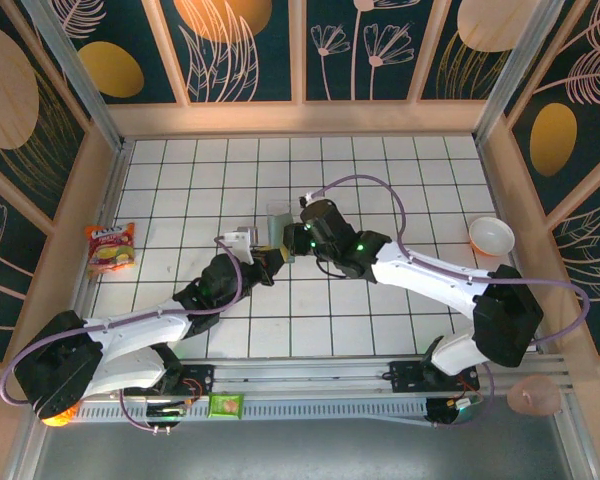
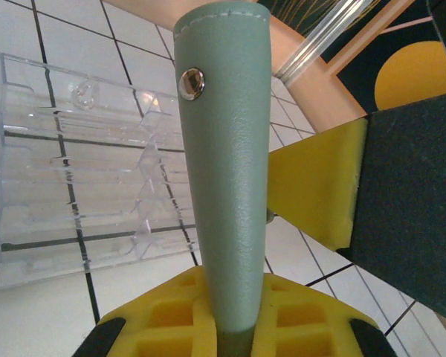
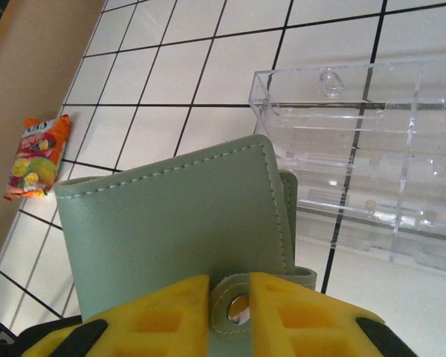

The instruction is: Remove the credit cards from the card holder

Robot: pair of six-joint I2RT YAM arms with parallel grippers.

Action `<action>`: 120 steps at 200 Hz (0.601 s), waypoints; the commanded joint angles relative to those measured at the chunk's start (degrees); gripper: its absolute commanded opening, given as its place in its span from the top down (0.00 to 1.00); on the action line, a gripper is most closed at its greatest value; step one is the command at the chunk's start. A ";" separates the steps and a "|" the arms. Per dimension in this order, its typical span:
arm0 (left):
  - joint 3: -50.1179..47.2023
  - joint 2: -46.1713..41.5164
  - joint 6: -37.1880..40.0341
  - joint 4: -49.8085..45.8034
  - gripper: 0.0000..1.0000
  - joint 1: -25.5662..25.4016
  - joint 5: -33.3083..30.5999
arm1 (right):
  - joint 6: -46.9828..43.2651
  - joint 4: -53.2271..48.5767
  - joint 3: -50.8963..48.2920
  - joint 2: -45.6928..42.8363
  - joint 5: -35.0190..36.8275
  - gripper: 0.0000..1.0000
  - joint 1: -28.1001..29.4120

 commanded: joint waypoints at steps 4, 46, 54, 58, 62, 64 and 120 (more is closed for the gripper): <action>1.33 -1.90 1.15 4.18 1.00 -0.38 -0.20 | -1.17 -3.57 0.55 0.99 5.99 0.89 -0.69; 0.92 -1.93 0.65 4.20 1.00 -0.39 -0.20 | -1.54 -3.08 -1.33 0.16 7.10 1.00 -0.79; 0.76 -2.03 0.59 4.13 1.00 -0.34 -0.20 | -1.44 -2.76 -2.07 -0.41 7.39 1.00 -0.83; 0.68 -1.99 0.45 4.04 1.00 -0.34 -0.24 | -1.43 -2.60 -2.50 -0.82 7.94 1.00 -0.79; 0.59 -2.12 0.32 3.96 1.00 -0.40 -0.28 | -1.35 -2.42 -3.06 -1.22 8.39 1.00 -0.78; 0.58 -2.09 0.25 3.94 1.00 -0.38 -0.29 | -1.34 -2.31 -3.42 -1.63 8.58 1.00 -0.89; -1.77 -3.29 -1.72 3.58 1.00 -0.28 -0.66 | 0.60 -2.14 -10.64 -6.82 8.38 1.00 -3.83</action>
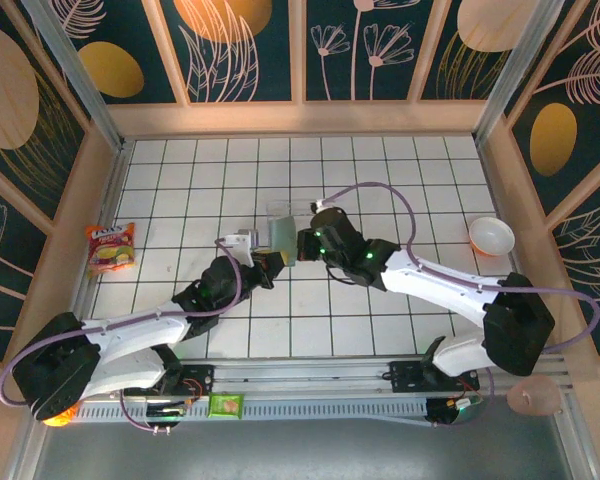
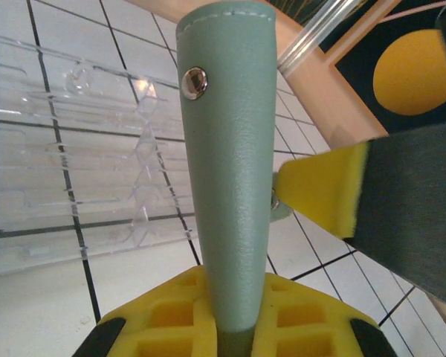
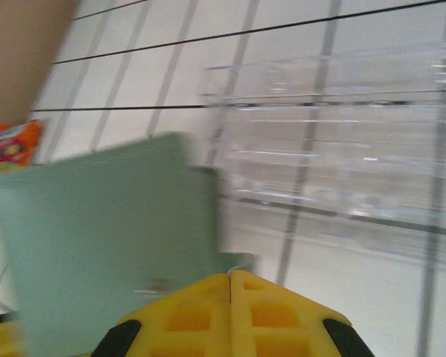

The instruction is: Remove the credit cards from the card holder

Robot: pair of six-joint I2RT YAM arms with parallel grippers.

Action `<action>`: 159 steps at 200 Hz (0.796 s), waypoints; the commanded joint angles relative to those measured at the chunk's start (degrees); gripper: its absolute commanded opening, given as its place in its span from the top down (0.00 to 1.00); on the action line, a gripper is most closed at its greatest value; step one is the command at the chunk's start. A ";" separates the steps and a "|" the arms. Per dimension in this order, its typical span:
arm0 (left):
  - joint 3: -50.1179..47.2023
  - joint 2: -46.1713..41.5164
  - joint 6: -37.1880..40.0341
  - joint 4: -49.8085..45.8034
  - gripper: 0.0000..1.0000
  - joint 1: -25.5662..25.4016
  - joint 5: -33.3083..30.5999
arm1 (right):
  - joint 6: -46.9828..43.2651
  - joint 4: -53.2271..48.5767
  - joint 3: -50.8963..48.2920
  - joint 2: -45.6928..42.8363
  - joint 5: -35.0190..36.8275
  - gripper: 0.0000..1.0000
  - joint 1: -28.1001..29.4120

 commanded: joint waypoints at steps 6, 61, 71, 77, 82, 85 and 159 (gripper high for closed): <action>-1.18 -2.12 -1.42 4.43 1.00 0.19 -0.94 | 1.23 -3.16 -4.59 -2.71 4.75 1.00 -2.62; -2.67 -6.67 1.83 4.81 1.00 0.22 3.20 | -6.30 7.28 -10.72 -12.51 -6.81 0.72 -4.27; -3.04 -7.81 2.49 4.83 1.00 0.30 3.77 | -7.08 10.25 -12.37 -15.32 -11.18 0.55 -5.45; -3.31 -8.39 2.83 5.15 1.00 0.32 4.20 | -7.33 12.31 -13.59 -16.94 -14.11 0.49 -6.23; -3.57 -8.81 2.82 5.49 1.00 0.33 4.55 | -7.30 14.23 -14.70 -18.21 -16.44 0.45 -6.85; -3.75 -9.07 2.79 5.80 1.00 0.39 4.81 | -7.21 15.42 -15.36 -19.00 -17.90 0.43 -7.19; -4.95 -11.64 0.99 8.60 1.00 0.54 6.56 | -3.85 25.93 -17.57 -17.64 -27.76 0.30 -7.23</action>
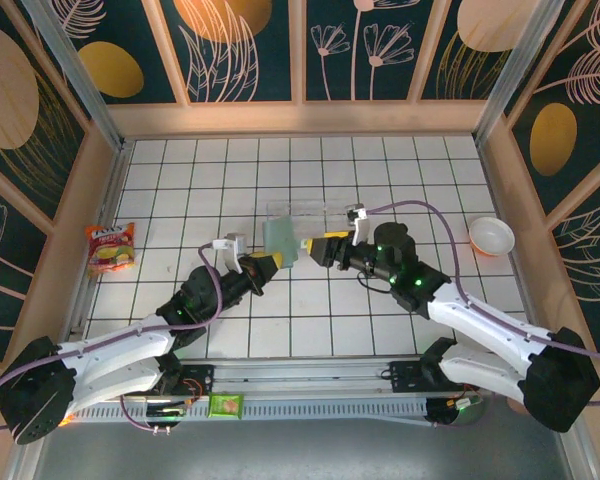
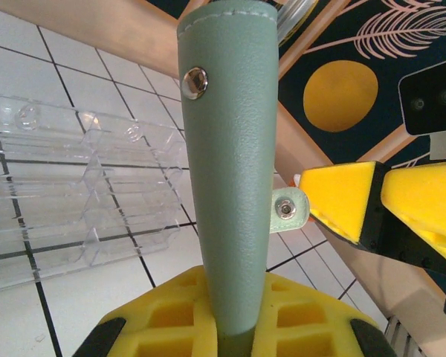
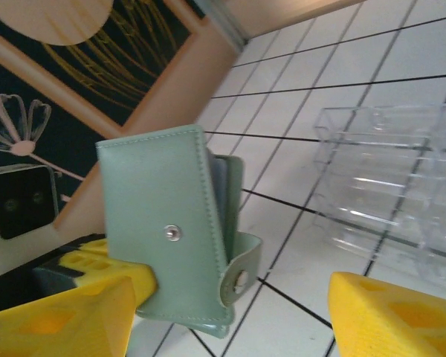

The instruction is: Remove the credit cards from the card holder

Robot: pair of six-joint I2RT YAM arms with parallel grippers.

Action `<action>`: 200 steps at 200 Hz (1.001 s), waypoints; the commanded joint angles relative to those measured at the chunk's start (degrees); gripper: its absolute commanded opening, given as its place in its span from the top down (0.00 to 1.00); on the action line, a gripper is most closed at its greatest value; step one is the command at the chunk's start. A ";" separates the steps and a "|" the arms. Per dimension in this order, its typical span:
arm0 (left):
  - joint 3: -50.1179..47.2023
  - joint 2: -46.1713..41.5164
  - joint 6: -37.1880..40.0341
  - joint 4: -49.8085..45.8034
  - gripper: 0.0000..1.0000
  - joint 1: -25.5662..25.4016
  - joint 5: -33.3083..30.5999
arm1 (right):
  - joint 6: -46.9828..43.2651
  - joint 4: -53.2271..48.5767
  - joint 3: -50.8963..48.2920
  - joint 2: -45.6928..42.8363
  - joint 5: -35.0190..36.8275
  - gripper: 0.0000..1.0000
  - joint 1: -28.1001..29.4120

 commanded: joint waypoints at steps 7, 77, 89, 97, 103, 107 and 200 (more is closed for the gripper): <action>-0.25 -1.33 -0.34 5.39 1.00 0.35 1.31 | 0.23 3.14 2.27 3.64 -1.06 0.31 1.80; -1.25 -1.68 -1.44 6.29 1.00 0.32 1.51 | 2.80 2.07 4.36 7.74 5.27 0.39 2.79; -1.42 -1.68 -1.62 6.60 1.00 0.34 1.69 | 3.24 2.28 4.45 8.32 5.35 0.44 2.78; -1.53 -1.63 -1.76 6.82 1.00 0.39 1.75 | 3.48 2.52 4.41 8.71 5.35 0.51 2.73; -1.61 -1.61 -1.79 6.82 1.00 0.38 1.67 | 3.61 2.64 4.46 9.10 5.28 0.56 2.78; -1.61 -1.66 -1.91 6.95 1.00 0.32 1.67 | 3.70 2.68 4.49 9.40 5.20 0.59 2.81; 1.30 4.30 -6.87 -5.89 0.88 0.39 4.77 | 5.82 -14.42 5.29 8.47 11.27 1.00 4.22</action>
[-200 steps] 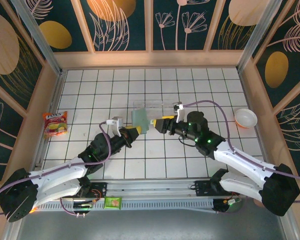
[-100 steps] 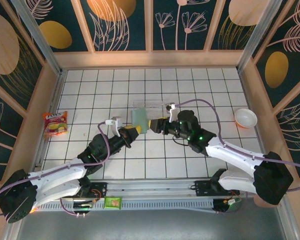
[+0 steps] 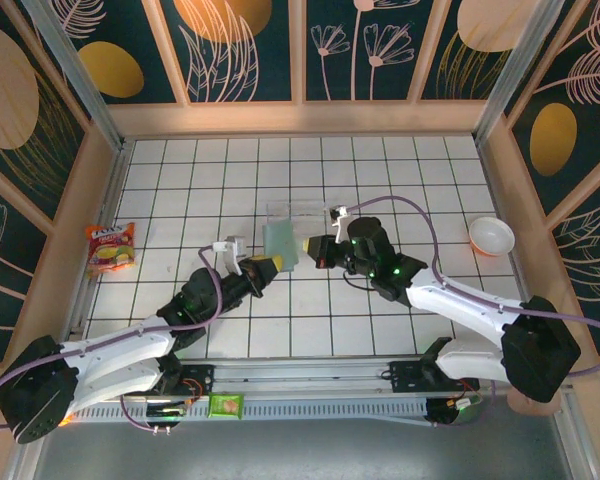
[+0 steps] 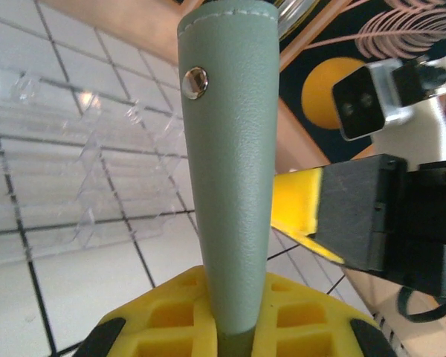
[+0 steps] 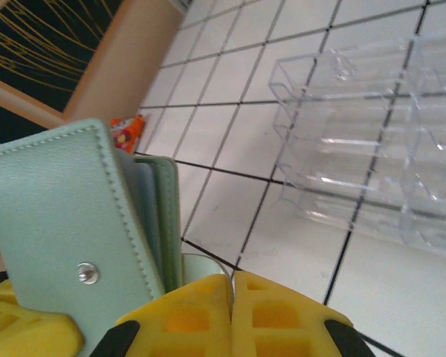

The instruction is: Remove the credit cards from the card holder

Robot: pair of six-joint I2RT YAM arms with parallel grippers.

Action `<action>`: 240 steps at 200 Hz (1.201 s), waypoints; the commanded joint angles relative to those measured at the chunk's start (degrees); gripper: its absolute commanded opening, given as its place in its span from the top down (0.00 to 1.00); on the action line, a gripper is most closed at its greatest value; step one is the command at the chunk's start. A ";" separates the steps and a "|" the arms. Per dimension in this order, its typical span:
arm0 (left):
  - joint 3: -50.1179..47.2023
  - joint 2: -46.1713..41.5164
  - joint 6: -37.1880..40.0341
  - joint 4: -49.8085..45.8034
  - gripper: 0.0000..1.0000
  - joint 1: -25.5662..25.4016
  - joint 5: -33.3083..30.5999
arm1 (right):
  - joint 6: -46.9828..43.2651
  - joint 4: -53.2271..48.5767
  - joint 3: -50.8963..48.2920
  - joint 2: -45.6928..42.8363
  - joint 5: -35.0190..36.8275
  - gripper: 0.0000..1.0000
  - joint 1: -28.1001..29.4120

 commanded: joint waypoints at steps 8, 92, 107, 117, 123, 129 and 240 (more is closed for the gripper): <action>3.58 4.47 -3.18 -8.58 0.86 0.39 5.58 | 1.98 -10.20 -0.53 -2.29 5.33 1.00 1.91; 11.38 23.33 -5.54 -26.80 0.57 0.42 13.83 | 3.16 -17.70 -3.82 0.93 14.17 1.00 6.48; 11.79 24.63 -5.73 -26.81 0.53 0.59 14.05 | 2.86 -18.57 -3.09 3.35 15.15 1.00 7.34; 12.06 24.11 -5.64 -27.64 0.49 0.67 13.08 | 2.71 -19.41 -2.33 4.50 16.28 1.00 8.02; 12.24 23.15 -5.47 -28.51 0.46 0.72 11.96 | 2.57 -19.76 -1.79 4.92 16.82 1.00 8.35; 12.37 22.00 -5.23 -29.52 0.43 0.69 10.47 | 2.46 -20.31 -1.26 5.18 17.43 1.00 8.77; 8.19 4.88 -1.40 -29.53 0.26 7.20 4.58 | 1.87 -17.15 6.02 5.77 10.94 1.00 11.10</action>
